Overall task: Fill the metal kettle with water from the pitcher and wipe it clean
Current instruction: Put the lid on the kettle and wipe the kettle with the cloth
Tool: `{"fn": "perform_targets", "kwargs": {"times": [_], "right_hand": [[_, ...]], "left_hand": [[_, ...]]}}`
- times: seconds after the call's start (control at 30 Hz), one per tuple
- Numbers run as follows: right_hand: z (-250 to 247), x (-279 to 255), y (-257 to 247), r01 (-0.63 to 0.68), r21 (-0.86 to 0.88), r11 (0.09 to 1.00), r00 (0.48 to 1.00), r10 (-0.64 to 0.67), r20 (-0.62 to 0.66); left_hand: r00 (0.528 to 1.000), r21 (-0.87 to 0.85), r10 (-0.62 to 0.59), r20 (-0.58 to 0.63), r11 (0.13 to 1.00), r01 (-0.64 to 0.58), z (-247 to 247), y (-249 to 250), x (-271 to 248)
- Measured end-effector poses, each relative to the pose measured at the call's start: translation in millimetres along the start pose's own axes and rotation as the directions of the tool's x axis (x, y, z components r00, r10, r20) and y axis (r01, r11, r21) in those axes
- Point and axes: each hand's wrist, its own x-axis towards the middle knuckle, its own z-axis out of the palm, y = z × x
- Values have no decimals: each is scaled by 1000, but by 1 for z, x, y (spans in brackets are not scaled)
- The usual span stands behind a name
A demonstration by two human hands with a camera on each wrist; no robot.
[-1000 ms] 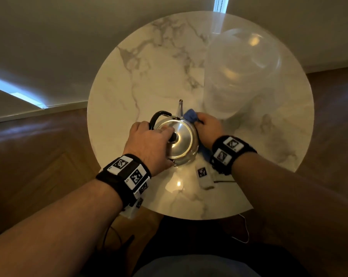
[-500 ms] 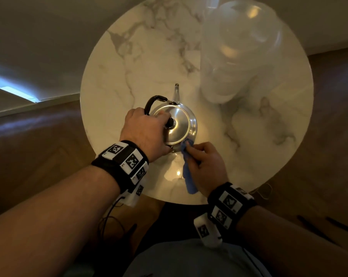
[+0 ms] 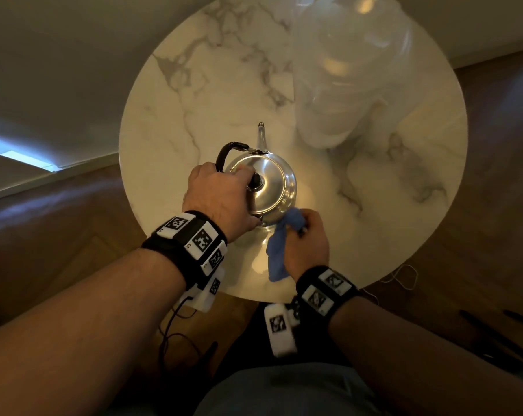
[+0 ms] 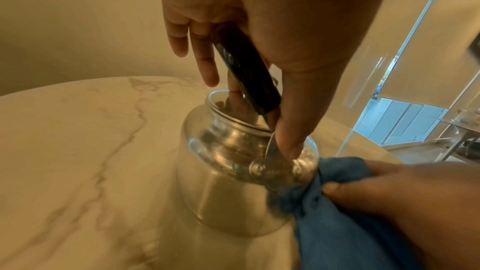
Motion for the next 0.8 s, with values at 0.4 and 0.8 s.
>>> {"fn": "perform_targets", "kwargs": {"times": [0.4, 0.8], "right_hand": [[-18, 36, -6, 3, -399, 917, 997, 29, 73], [-10, 120, -81, 175, -407, 896, 951, -47, 306]], "left_hand": [[1000, -31, 2, -18, 1000, -2, -3, 3, -5], [1000, -18, 1, 13, 1000, -1, -6, 7, -5]]}}
